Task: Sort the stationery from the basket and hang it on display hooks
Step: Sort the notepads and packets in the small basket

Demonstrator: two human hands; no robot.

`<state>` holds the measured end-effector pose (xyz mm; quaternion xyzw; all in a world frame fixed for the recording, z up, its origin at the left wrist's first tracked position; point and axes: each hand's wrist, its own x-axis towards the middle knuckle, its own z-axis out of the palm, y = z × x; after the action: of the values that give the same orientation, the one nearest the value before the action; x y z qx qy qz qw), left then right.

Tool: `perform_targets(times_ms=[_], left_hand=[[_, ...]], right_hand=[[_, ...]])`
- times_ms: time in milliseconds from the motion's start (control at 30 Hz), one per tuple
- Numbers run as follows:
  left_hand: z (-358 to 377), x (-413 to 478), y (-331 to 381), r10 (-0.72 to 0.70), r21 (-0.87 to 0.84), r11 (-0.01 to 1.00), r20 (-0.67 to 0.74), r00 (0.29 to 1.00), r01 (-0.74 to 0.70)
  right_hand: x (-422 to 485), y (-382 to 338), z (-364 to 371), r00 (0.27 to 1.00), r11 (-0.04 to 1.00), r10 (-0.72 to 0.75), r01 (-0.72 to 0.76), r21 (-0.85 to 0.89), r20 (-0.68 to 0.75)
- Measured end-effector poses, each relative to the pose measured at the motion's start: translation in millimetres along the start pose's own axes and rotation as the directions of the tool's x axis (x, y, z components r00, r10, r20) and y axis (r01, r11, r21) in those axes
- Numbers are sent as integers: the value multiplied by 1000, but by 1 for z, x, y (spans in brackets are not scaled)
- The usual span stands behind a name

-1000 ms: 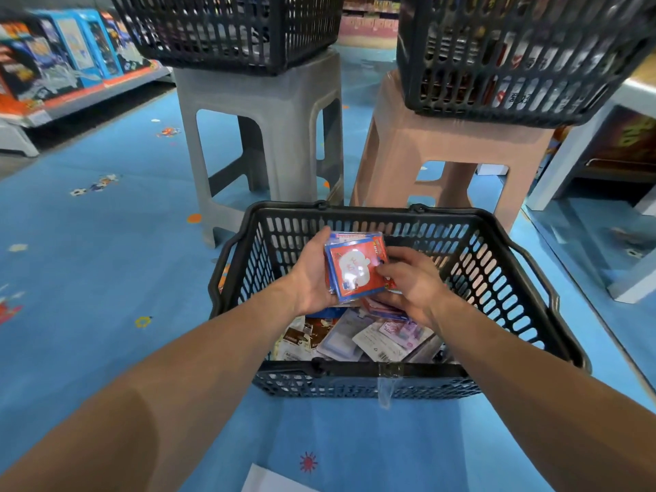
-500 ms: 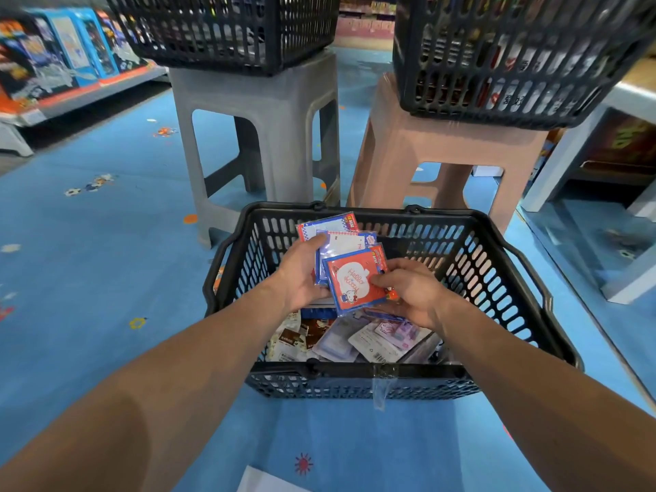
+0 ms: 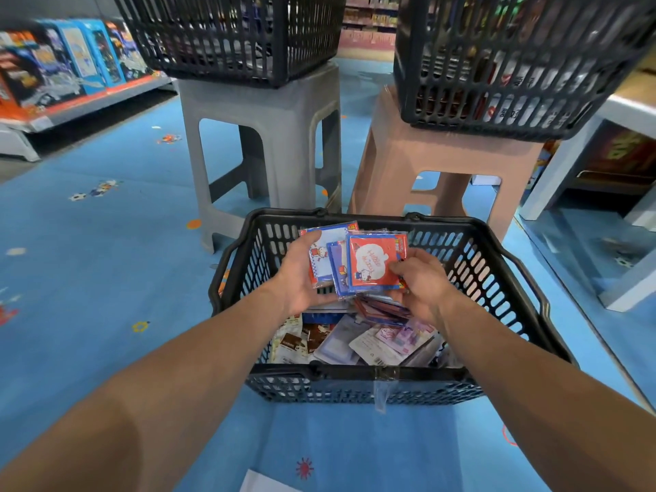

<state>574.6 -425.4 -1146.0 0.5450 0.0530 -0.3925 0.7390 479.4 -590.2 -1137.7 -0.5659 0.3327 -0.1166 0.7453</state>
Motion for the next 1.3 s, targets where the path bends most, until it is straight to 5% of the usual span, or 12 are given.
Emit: perform_targets(times_ms=[167, 333, 500, 633, 800, 900, 967, 1100, 1300], left_hand=[[8, -5, -2, -81, 114, 991, 120, 989, 68], [13, -3, -15, -55, 158, 986, 40, 998, 48], [5, 12, -23, 11, 216, 976, -120, 993, 15], [-5, 32, -33, -13, 151, 988, -204, 979, 44], [-3, 54, -37, -43, 168, 981, -289, 956, 94], [-3, 65, -36, -41, 206, 972, -323, 945, 112], [-4, 71, -38, -41, 234, 964, -333, 942, 124], [-8, 76, -40, -33, 255, 958, -350, 936, 129], [-8, 73, -39, -6, 279, 952, -386, 923, 123]], right_hand=[[-2, 0, 12, 999, 999, -30, 32, -31, 45], [9, 13, 14, 990, 938, -140, 134, -318, 5], [21, 13, -12, 974, 707, -221, 122, -697, -54], [40, 18, -33, 969, 403, -240, 43, -914, -60], [68, 39, -42, 998, 264, -60, 6, -965, -10], [84, 52, -45, 989, 40, 103, 103, -994, 106], [86, 60, -43, 974, 28, 189, 120, -992, 123], [90, 73, -44, 969, -158, 195, 186, -970, 154], [89, 64, -45, 974, -227, 110, 218, -949, 198]])
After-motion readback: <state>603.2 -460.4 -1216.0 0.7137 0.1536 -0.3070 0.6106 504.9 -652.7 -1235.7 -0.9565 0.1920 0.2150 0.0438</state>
